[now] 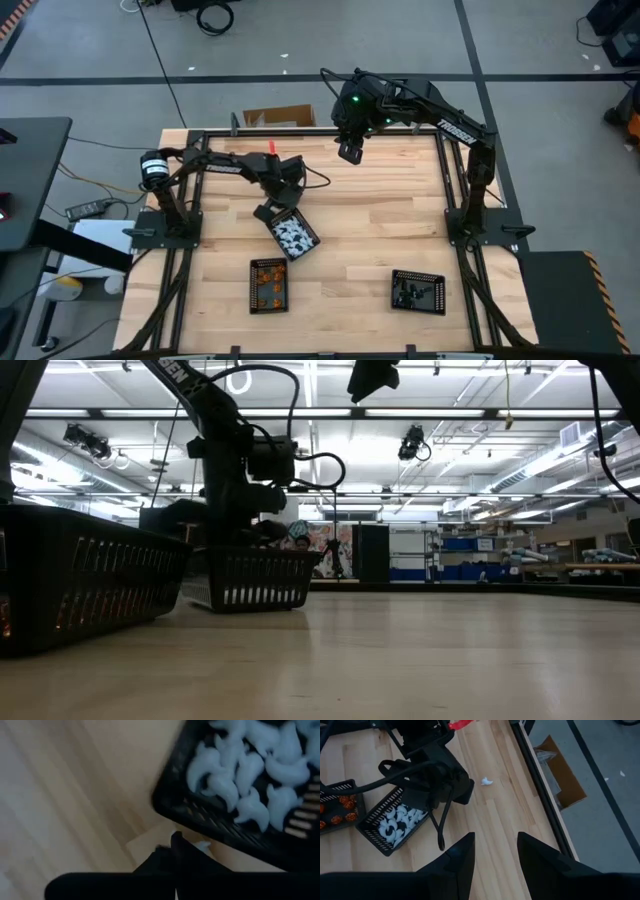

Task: Sort Halloween decoration
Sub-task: Put the white ghost toy into the middle black basket

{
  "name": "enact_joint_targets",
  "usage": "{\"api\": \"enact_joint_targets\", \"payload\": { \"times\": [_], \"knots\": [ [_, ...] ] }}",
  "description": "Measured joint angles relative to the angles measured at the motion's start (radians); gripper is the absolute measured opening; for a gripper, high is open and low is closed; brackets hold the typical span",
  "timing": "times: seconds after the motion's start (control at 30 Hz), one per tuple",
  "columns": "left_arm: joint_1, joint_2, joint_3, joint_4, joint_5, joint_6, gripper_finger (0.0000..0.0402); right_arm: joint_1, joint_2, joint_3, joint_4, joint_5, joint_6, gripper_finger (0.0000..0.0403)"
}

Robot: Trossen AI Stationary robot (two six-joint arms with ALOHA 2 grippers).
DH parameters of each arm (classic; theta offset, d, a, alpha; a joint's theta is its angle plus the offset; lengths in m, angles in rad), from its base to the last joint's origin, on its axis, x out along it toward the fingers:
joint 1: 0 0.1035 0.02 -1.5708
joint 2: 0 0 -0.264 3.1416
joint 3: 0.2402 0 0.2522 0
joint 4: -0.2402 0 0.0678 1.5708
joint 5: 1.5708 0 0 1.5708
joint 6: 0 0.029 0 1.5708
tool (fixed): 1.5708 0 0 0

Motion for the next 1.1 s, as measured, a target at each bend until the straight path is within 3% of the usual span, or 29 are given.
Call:
{"api": "enact_joint_targets", "payload": {
  "times": [0.23,0.37,0.63,0.77,0.9,1.1],
  "knots": [
    [0.027,-0.024,0.073,-0.019,-0.002,-0.122,0.0,-0.014,0.0,0.0,-0.001,0.001,-0.008,0.0153],
    [0.072,-0.063,0.112,-0.061,0.012,-0.31,0.0,-0.038,-0.024,0.0,-0.007,0.0,-0.006,0.0153],
    [0.195,-0.243,0.228,-0.083,0.201,-0.582,0.0,-0.091,-0.121,0.0,0.033,0.125,-0.01,0.0153],
    [0.26,-0.339,0.334,0.052,0.292,-0.669,0.0,-0.139,-0.153,0.0,0.061,0.114,-0.01,0.0153],
    [0.318,-0.413,0.447,0.321,0.306,-0.756,0.0,-0.176,-0.156,0.0,0.079,0.06,-0.009,0.0153],
    [0.412,-0.394,0.657,0.707,0.315,-0.942,0.0,-0.175,-0.117,0.0,0.181,-0.007,0.017,0.0153]
  ]
}}
